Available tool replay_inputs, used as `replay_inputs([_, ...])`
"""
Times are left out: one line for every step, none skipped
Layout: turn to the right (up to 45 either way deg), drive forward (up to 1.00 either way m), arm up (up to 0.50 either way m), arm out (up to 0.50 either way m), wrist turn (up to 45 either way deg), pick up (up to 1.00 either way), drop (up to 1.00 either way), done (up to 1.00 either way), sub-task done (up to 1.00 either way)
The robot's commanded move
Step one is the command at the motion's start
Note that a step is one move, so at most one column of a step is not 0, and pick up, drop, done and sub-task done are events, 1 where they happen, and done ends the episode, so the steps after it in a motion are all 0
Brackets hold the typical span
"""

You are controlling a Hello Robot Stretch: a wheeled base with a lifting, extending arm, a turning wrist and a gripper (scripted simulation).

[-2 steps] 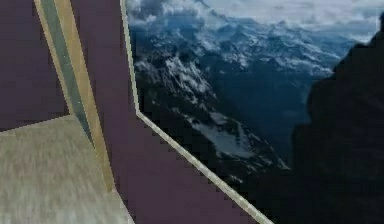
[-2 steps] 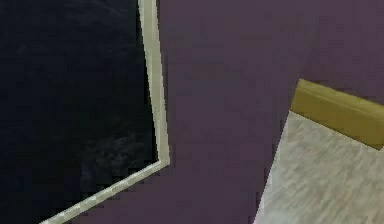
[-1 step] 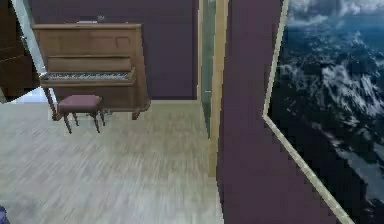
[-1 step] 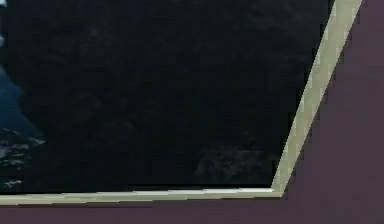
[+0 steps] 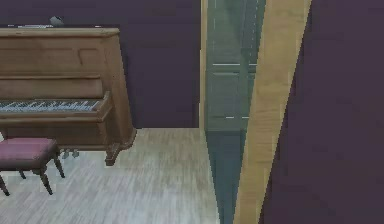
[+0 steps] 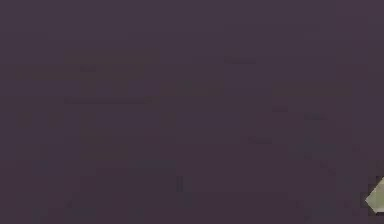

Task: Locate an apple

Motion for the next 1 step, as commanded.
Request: replay_inputs([-6.0,0.0,0.0,0.0,0.0,0.0,0.0,0.0,0.0])
